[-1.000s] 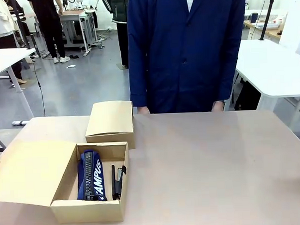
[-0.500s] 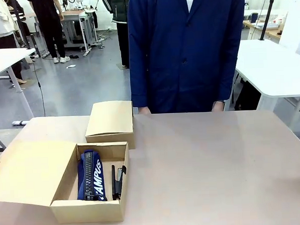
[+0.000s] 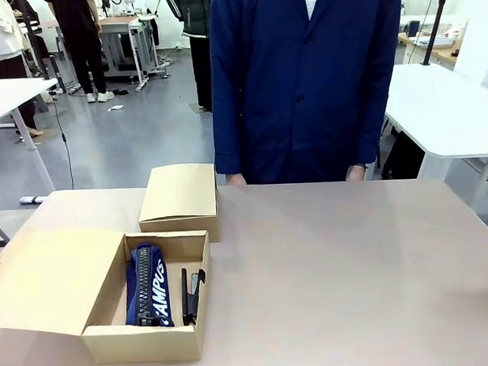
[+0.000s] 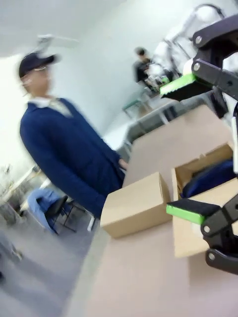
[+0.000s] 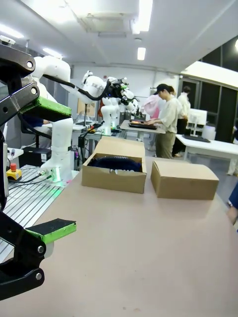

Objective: Place items inside the box.
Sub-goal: Close the lid of the Mailer Box closest to the robot.

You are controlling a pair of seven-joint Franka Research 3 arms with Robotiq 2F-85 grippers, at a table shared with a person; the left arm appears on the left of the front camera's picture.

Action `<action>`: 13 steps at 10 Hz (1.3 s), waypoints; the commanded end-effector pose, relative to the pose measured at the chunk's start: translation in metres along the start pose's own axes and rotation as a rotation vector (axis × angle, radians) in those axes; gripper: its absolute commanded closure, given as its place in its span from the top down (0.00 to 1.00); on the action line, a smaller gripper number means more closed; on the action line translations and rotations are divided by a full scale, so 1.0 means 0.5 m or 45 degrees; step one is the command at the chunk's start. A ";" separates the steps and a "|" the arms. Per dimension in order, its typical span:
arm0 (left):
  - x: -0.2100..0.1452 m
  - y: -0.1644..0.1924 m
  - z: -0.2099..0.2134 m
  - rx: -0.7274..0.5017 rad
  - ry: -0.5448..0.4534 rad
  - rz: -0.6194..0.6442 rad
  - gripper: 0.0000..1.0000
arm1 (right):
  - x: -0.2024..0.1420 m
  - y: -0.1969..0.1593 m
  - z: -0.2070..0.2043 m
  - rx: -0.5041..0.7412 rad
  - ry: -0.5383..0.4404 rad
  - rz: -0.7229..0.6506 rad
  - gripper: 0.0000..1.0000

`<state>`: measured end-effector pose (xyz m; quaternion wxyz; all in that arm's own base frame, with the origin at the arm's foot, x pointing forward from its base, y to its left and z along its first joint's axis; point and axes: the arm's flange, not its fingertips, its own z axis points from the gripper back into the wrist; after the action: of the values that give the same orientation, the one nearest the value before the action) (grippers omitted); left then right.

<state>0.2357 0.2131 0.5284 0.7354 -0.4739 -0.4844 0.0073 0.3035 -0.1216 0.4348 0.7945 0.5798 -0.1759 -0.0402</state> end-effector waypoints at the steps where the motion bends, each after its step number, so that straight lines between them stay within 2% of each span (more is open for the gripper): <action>1: -0.088 -0.006 -0.076 -0.200 0.032 -0.555 1.00 | 0.005 0.008 0.002 -0.003 -0.019 -0.021 1.00; 2: -0.122 -0.011 -0.101 -0.227 0.092 -0.690 1.00 | 0.005 0.008 0.002 -0.003 -0.019 -0.021 1.00; 3: -0.146 -0.013 -0.125 -0.299 0.093 -0.821 1.00 | 0.005 0.008 0.002 -0.003 -0.019 -0.021 1.00; 4: -0.122 -0.019 -0.136 0.083 -0.104 -0.861 1.00 | 0.005 0.008 0.002 -0.003 -0.019 -0.021 1.00; 5: -0.022 -0.022 -0.095 -0.222 0.165 -0.586 1.00 | 0.005 0.008 0.002 -0.003 -0.019 -0.021 1.00; 6: -0.022 -0.022 -0.095 -0.222 0.165 -0.586 1.00 | 0.005 0.008 0.002 -0.003 -0.019 -0.021 1.00; 7: -0.008 -0.007 -0.106 -0.156 0.110 -0.750 1.00 | 0.005 0.008 0.002 -0.003 -0.019 -0.021 1.00; 8: -0.042 0.026 -0.123 -0.203 0.038 -1.175 1.00 | 0.005 0.008 0.002 -0.003 -0.019 -0.021 1.00; 9: -0.063 0.099 -0.136 -0.149 0.061 -1.692 1.00 | 0.005 0.008 0.002 -0.003 -0.019 -0.021 1.00; 10: -0.080 0.148 -0.129 -0.162 0.207 -1.850 1.00 | 0.005 0.008 0.002 -0.003 -0.019 -0.021 1.00; 12: -0.085 0.197 -0.116 -0.185 0.454 -1.976 1.00 | 0.005 0.008 0.002 -0.003 -0.019 -0.021 1.00; 13: -0.098 0.222 -0.126 -0.103 0.686 -1.912 1.00 | 0.005 0.008 0.002 -0.003 -0.019 -0.021 1.00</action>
<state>0.2976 0.2008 0.4183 0.6082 -0.1205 -0.5138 -0.5930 0.3034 -0.1218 0.4347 0.7945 0.5798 -0.1761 -0.0407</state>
